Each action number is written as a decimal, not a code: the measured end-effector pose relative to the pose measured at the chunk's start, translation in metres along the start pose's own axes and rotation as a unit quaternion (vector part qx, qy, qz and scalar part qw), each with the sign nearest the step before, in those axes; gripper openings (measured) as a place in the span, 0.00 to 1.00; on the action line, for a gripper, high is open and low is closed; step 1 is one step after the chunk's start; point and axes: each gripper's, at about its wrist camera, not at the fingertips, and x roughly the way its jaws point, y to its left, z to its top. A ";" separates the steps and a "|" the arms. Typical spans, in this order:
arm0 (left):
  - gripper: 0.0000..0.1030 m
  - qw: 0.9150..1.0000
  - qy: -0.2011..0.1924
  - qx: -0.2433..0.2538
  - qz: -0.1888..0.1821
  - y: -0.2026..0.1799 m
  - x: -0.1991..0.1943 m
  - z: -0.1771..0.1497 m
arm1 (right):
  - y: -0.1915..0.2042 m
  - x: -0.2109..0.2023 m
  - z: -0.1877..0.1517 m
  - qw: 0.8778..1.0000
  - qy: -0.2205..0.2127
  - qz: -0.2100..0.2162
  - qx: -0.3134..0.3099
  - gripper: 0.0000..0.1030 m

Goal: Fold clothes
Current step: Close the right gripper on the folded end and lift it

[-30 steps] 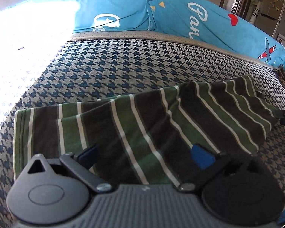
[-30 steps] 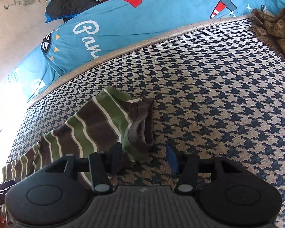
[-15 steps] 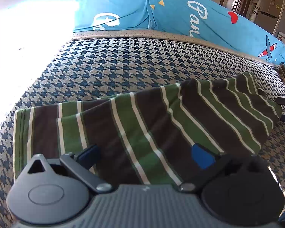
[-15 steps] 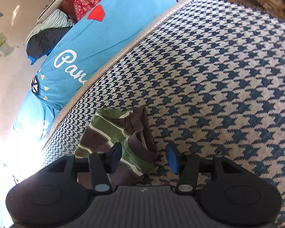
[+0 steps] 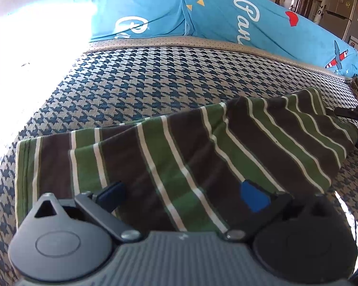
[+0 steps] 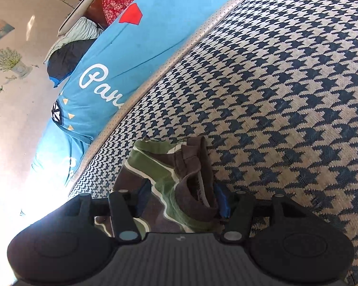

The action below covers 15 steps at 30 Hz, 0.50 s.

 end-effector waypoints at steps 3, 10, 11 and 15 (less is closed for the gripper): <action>1.00 1.000 0.000 -0.001 -0.002 0.000 0.001 0.001 | 0.000 0.007 0.003 1.000 -0.002 0.013 -0.002 0.55; 1.00 1.000 0.000 -0.001 -0.001 0.000 0.003 0.002 | 0.004 0.018 0.008 0.999 -0.004 0.024 -0.024 0.53; 1.00 1.000 0.000 0.001 0.000 0.000 0.003 0.002 | 0.005 0.019 0.008 0.999 -0.004 0.023 -0.029 0.51; 1.00 1.000 0.000 0.007 0.002 -0.002 0.005 0.003 | 0.006 0.022 0.010 0.999 -0.008 0.017 -0.044 0.43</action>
